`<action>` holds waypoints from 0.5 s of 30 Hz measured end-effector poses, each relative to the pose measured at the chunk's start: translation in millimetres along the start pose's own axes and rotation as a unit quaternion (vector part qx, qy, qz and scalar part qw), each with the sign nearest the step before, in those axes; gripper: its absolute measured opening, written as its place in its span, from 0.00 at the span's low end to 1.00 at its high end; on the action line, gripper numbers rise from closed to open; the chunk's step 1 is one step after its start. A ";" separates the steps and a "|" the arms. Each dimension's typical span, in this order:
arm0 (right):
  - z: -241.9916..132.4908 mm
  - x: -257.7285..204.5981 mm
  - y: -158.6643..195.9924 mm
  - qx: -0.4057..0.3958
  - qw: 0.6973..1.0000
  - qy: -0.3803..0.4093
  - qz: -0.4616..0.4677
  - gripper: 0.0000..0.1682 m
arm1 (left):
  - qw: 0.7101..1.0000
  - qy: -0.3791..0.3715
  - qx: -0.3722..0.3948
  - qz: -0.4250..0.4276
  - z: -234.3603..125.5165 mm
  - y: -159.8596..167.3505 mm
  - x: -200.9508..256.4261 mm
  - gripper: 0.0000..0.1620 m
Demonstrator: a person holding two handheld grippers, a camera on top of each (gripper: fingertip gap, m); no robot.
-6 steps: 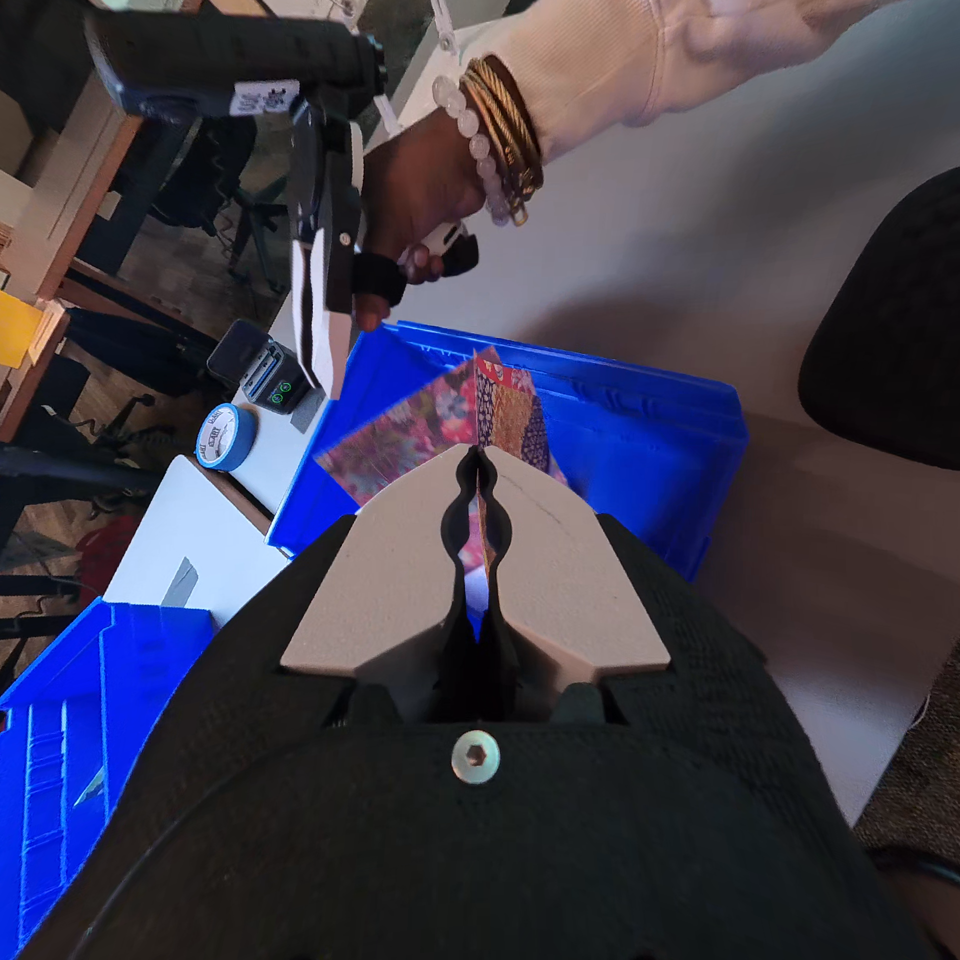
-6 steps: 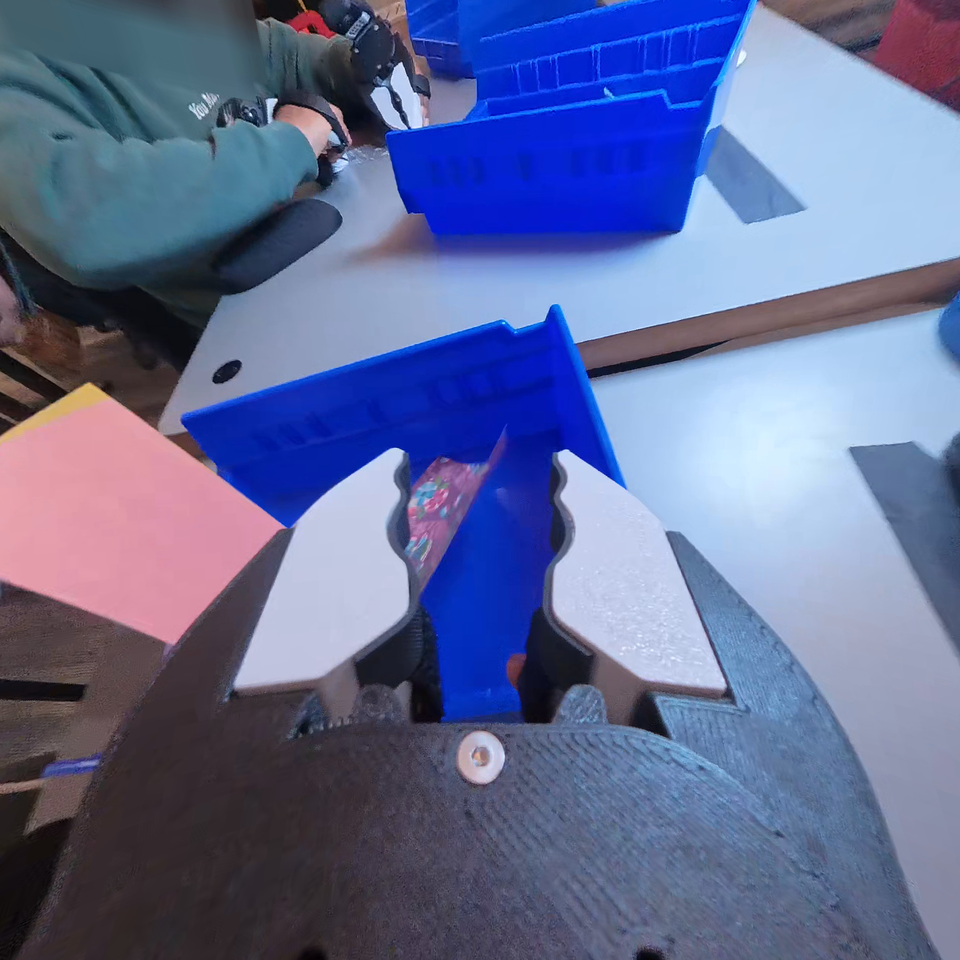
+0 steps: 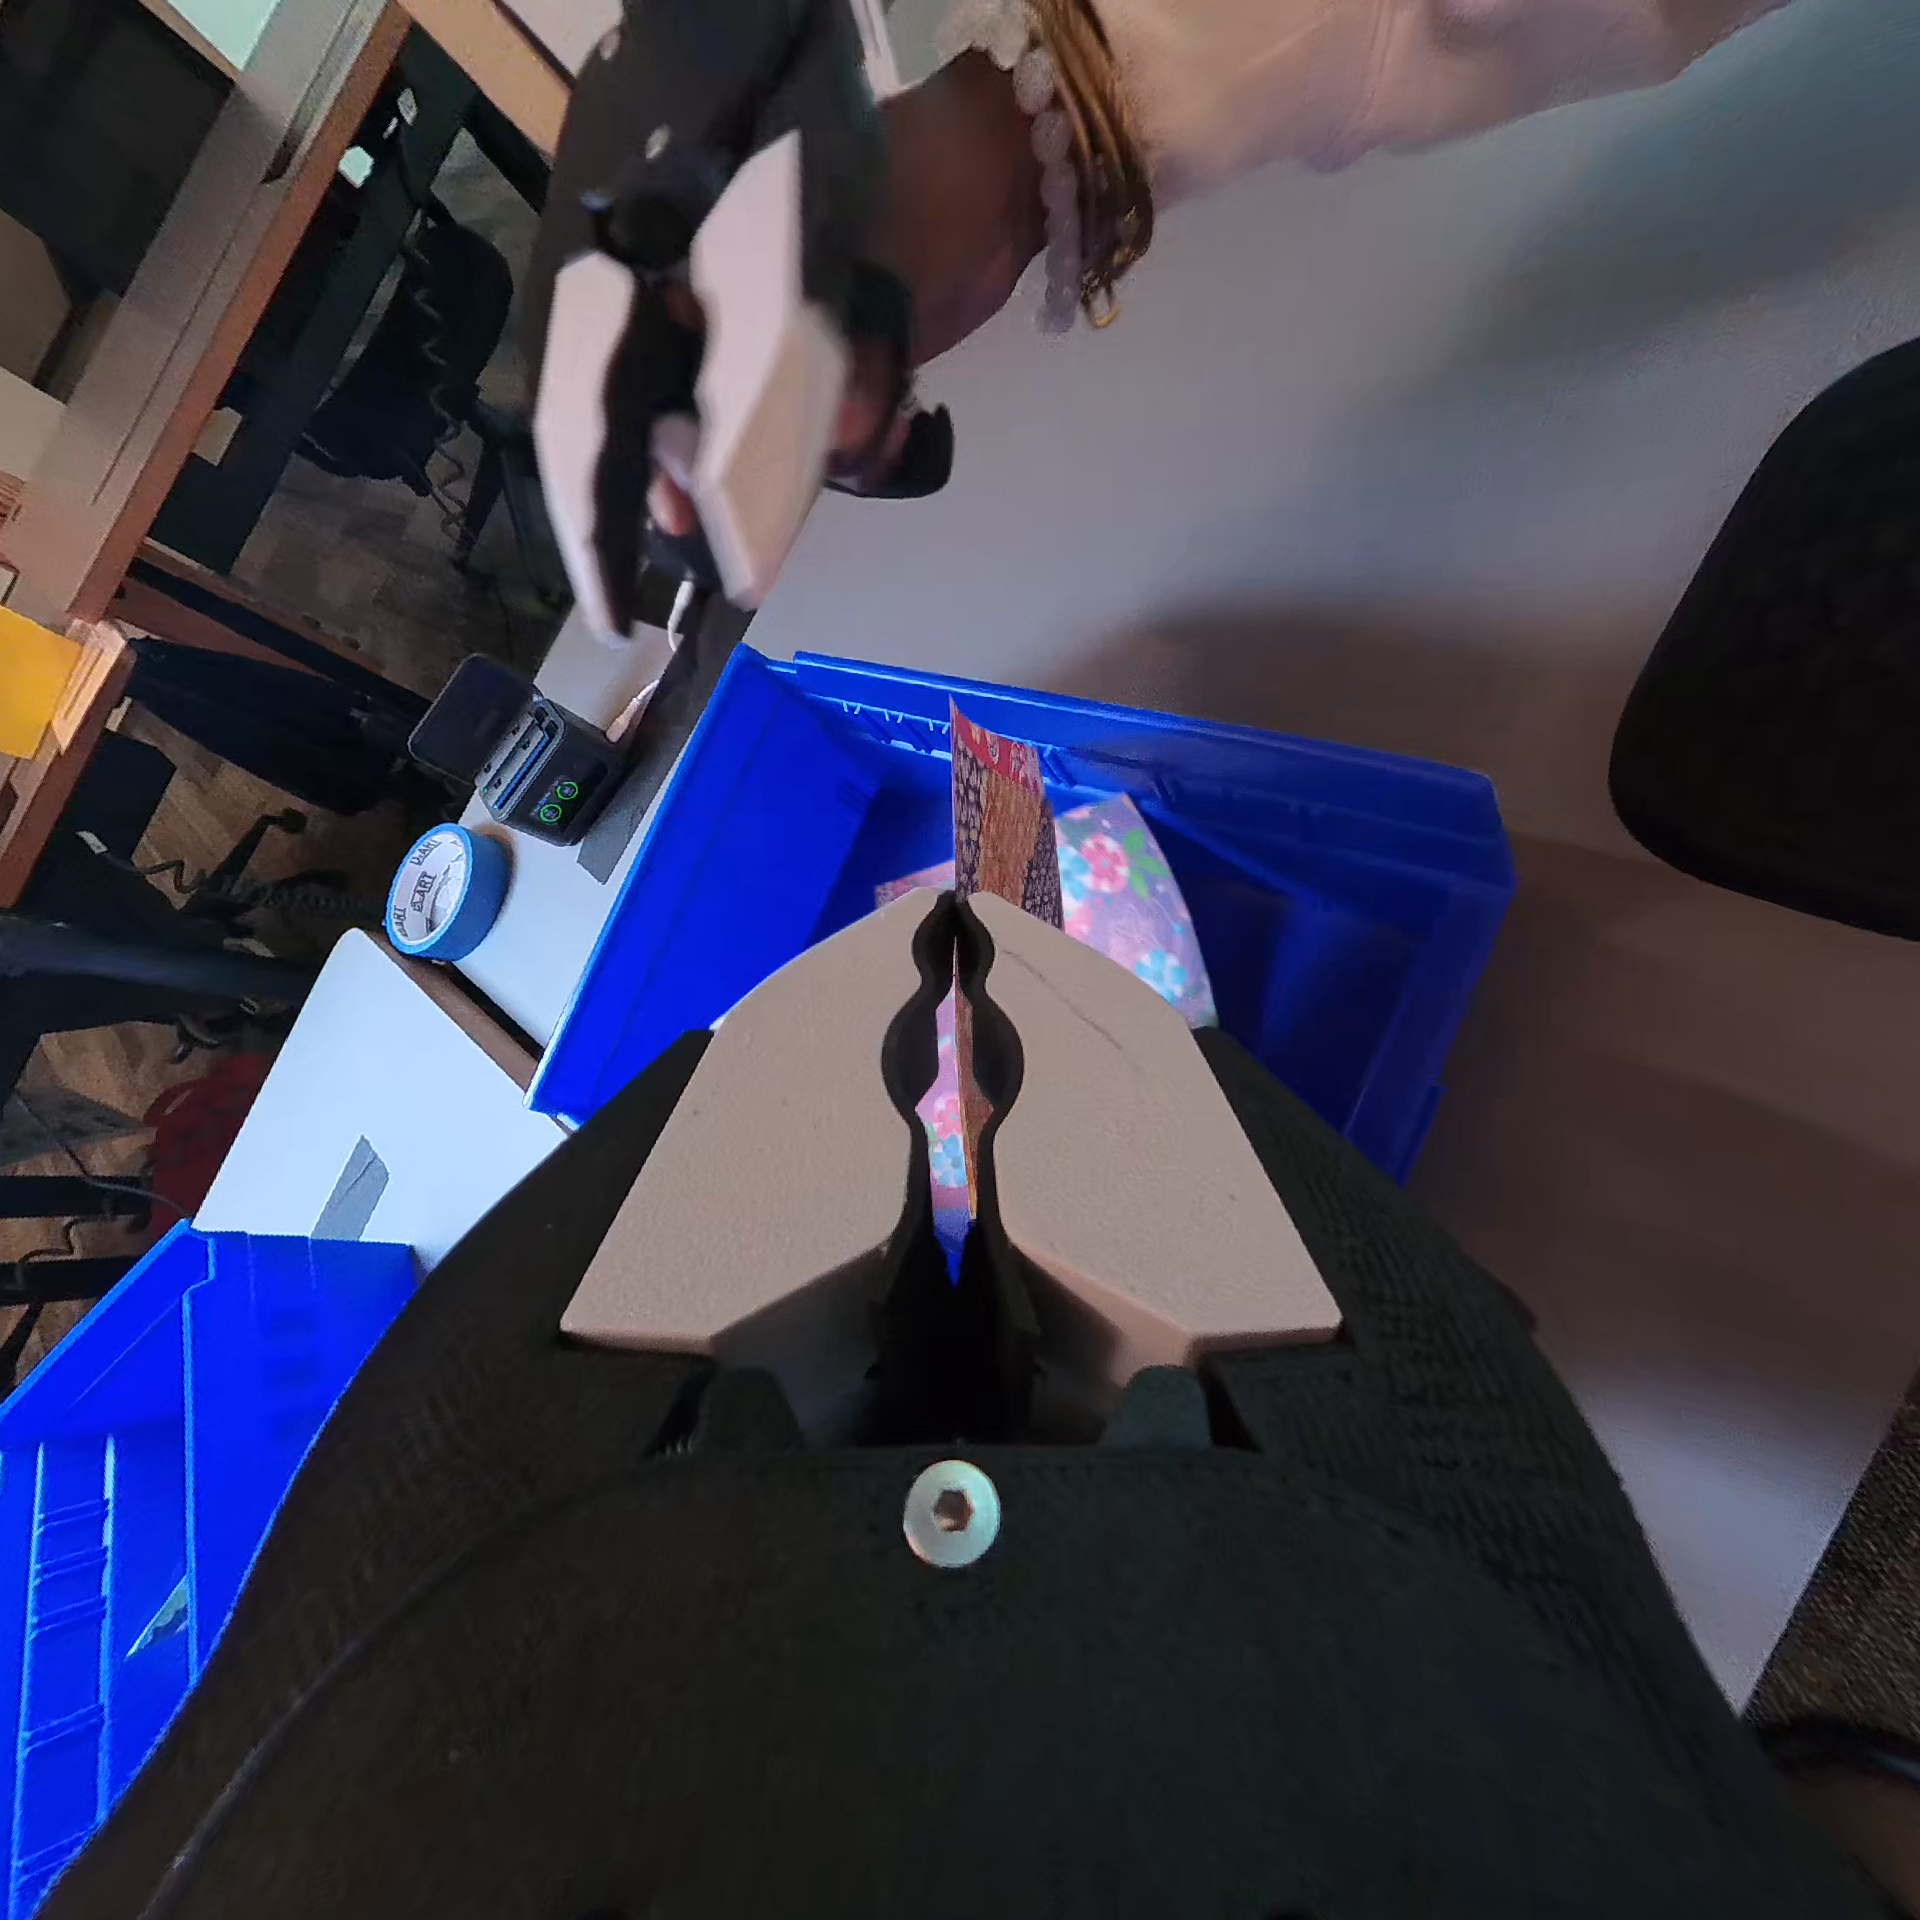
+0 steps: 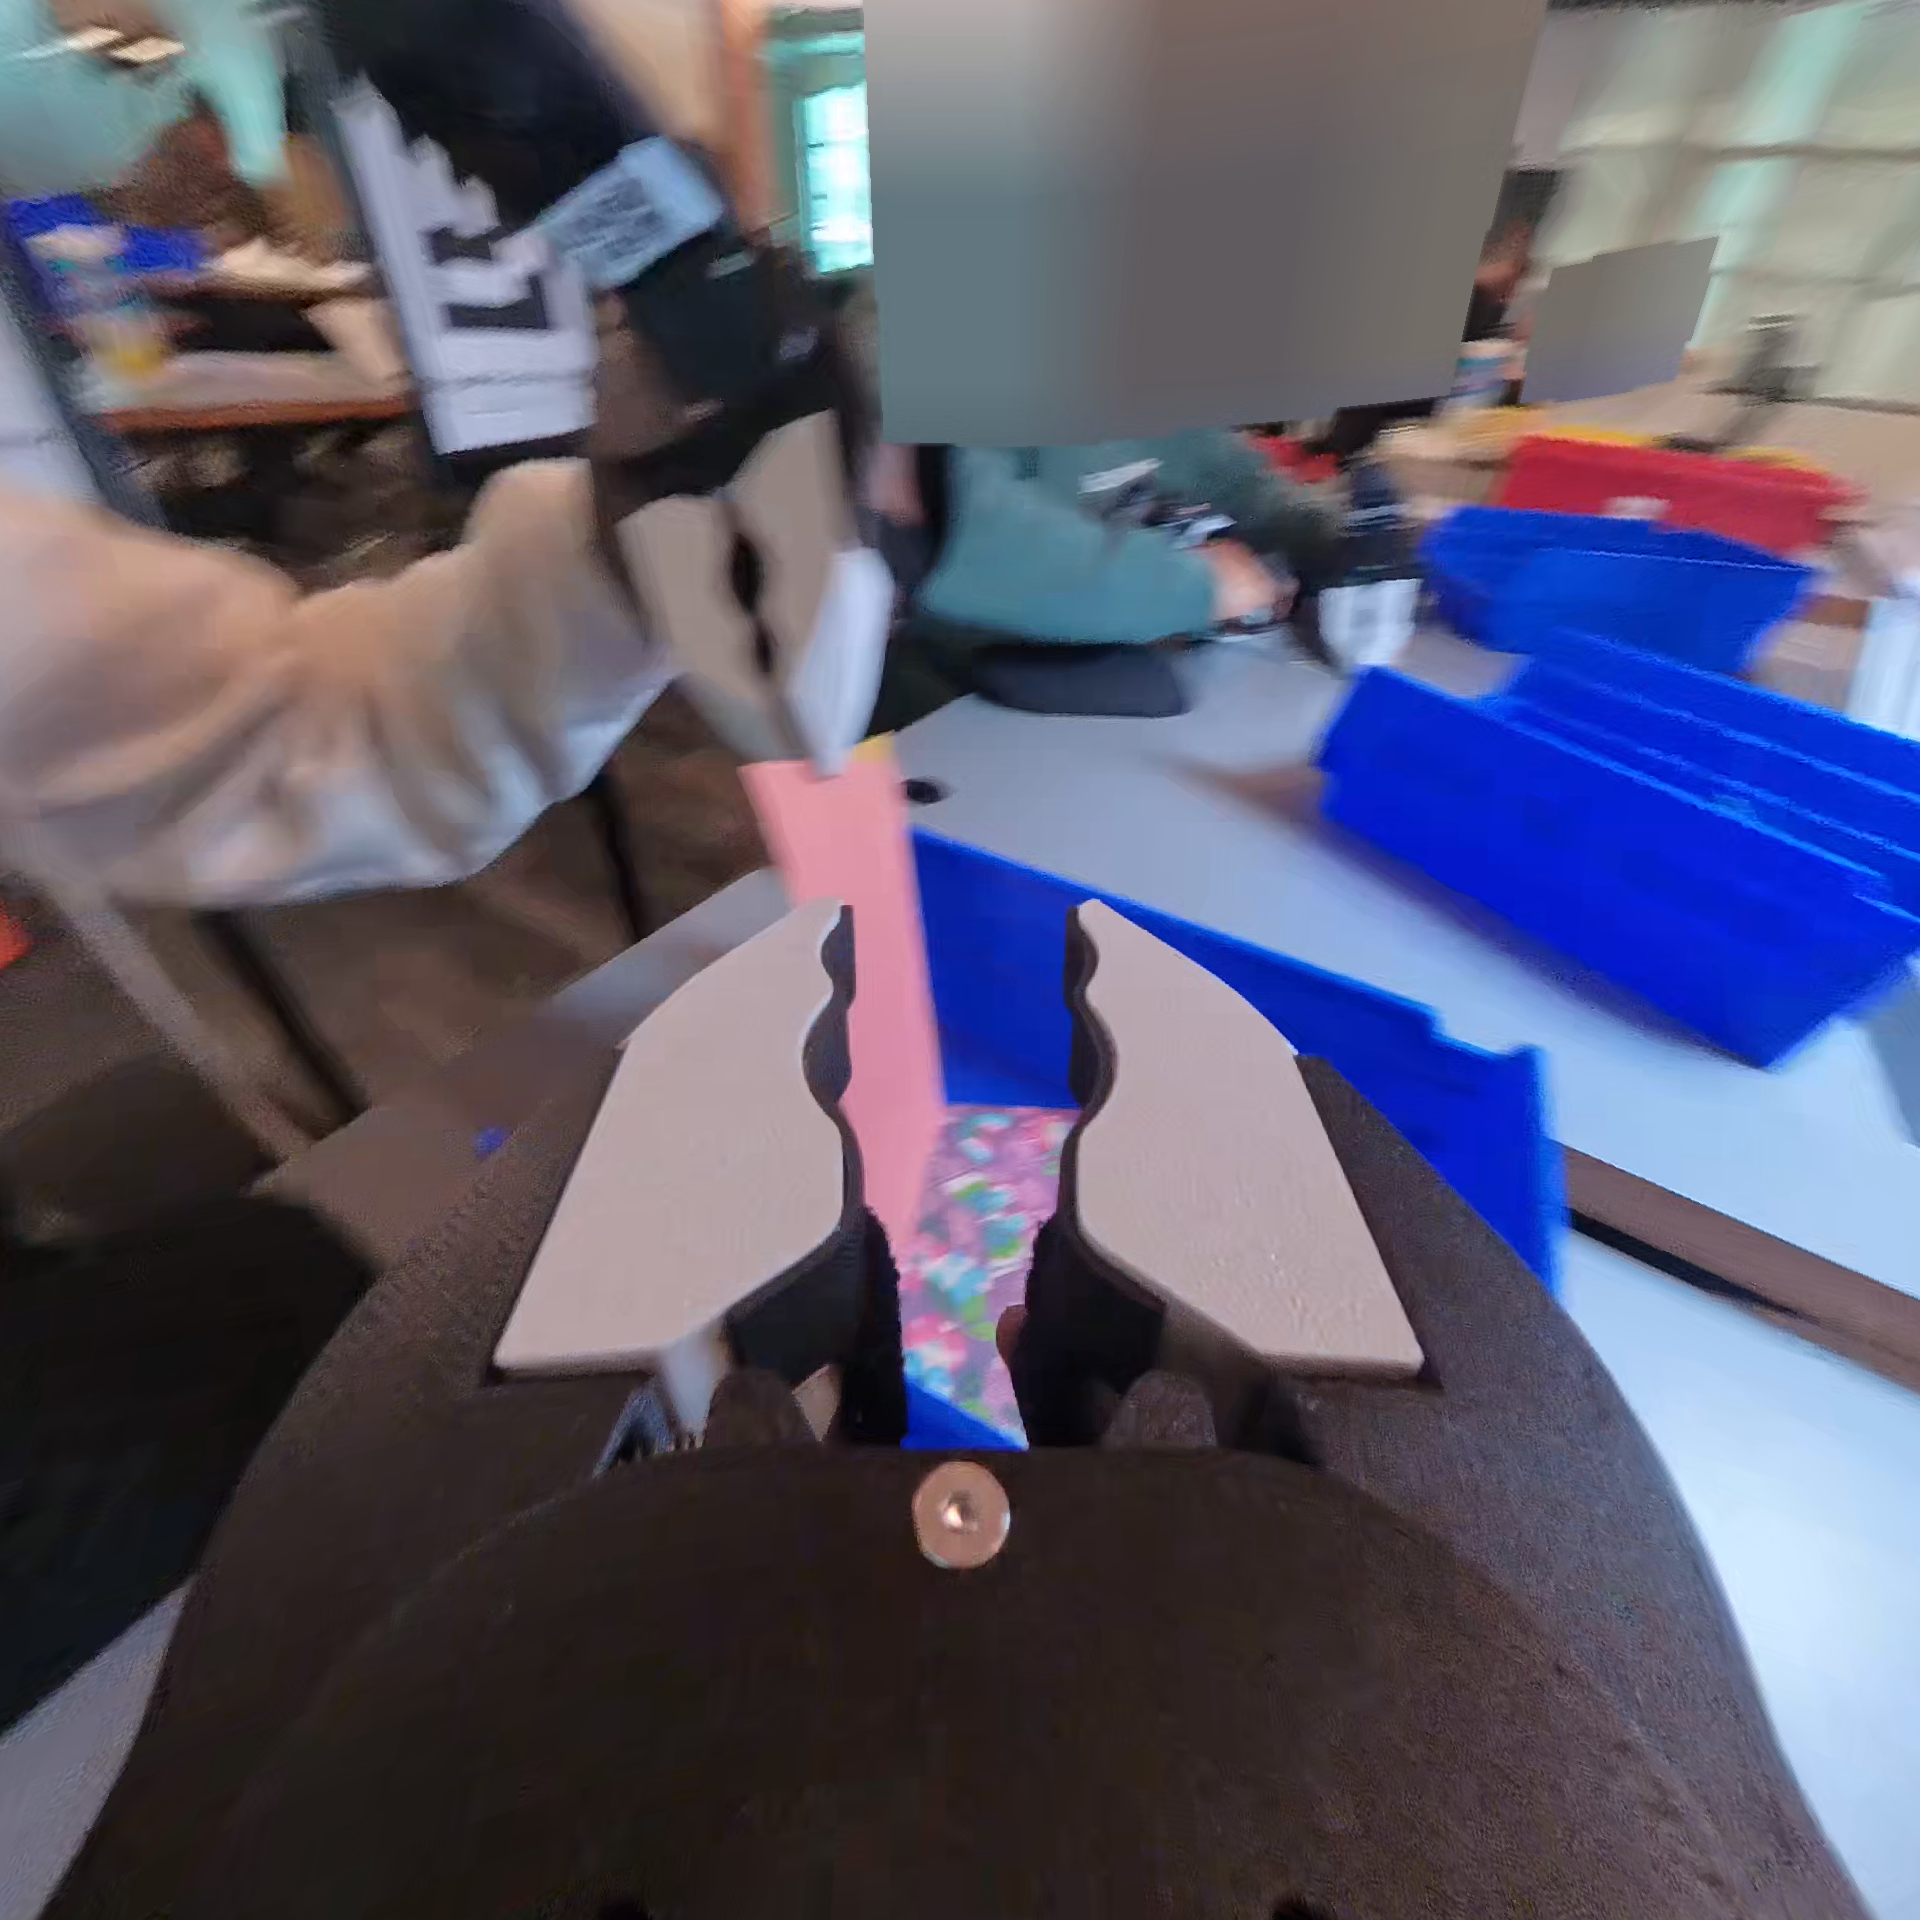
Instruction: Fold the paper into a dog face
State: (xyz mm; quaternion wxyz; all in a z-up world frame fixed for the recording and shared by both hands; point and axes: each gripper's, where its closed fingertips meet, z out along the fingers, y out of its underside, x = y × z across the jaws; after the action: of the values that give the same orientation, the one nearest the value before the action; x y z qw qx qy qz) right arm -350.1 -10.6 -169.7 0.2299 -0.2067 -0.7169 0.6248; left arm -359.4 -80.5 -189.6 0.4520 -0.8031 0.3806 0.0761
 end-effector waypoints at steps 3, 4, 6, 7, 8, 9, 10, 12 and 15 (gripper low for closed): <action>7.6 -29.1 18.5 -0.055 0.996 -0.069 -0.031 0.22 | 1.000 0.001 0.005 0.004 0.5 -1.9 -1.3 0.00; 10.5 -32.9 22.1 -0.061 0.994 -0.078 -0.035 0.21 | 1.000 0.000 0.006 0.004 0.6 -3.1 -1.9 0.00; 16.2 -36.6 28.6 -0.076 0.993 -0.090 -0.032 0.19 | 1.000 0.000 0.008 0.004 0.2 -5.6 -2.6 0.00; 19.0 -36.6 31.6 -0.085 0.992 -0.091 -0.029 0.16 | 1.000 0.000 0.009 0.005 -0.2 -6.7 -2.3 0.00; 21.2 -37.4 33.2 -0.089 0.991 -0.095 -0.031 0.11 | 1.000 0.001 0.008 0.007 -0.8 -7.6 -1.7 0.00; 23.1 -39.7 33.7 -0.089 0.990 -0.102 -0.035 0.07 | 1.000 0.001 0.007 0.008 -1.4 -8.1 -0.9 0.00; 24.5 -41.2 34.2 -0.091 0.989 -0.107 -0.038 0.04 | 1.000 0.001 0.007 0.009 -2.2 -8.6 -0.5 0.00; 25.4 -42.5 33.9 -0.096 0.988 -0.108 -0.049 0.00 | 1.000 0.001 0.006 0.009 -3.6 -8.5 0.6 0.00; 22.5 -37.9 24.2 -0.081 0.991 -0.091 -0.054 0.00 | 1.000 -0.003 -0.007 0.009 -5.4 -2.6 1.4 0.00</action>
State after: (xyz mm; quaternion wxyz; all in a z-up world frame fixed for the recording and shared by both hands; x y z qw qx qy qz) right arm -332.5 -47.6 -198.9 0.1794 -0.1279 -0.7931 0.5678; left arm -357.8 -84.7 -185.4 0.4473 -0.8025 0.3856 0.0851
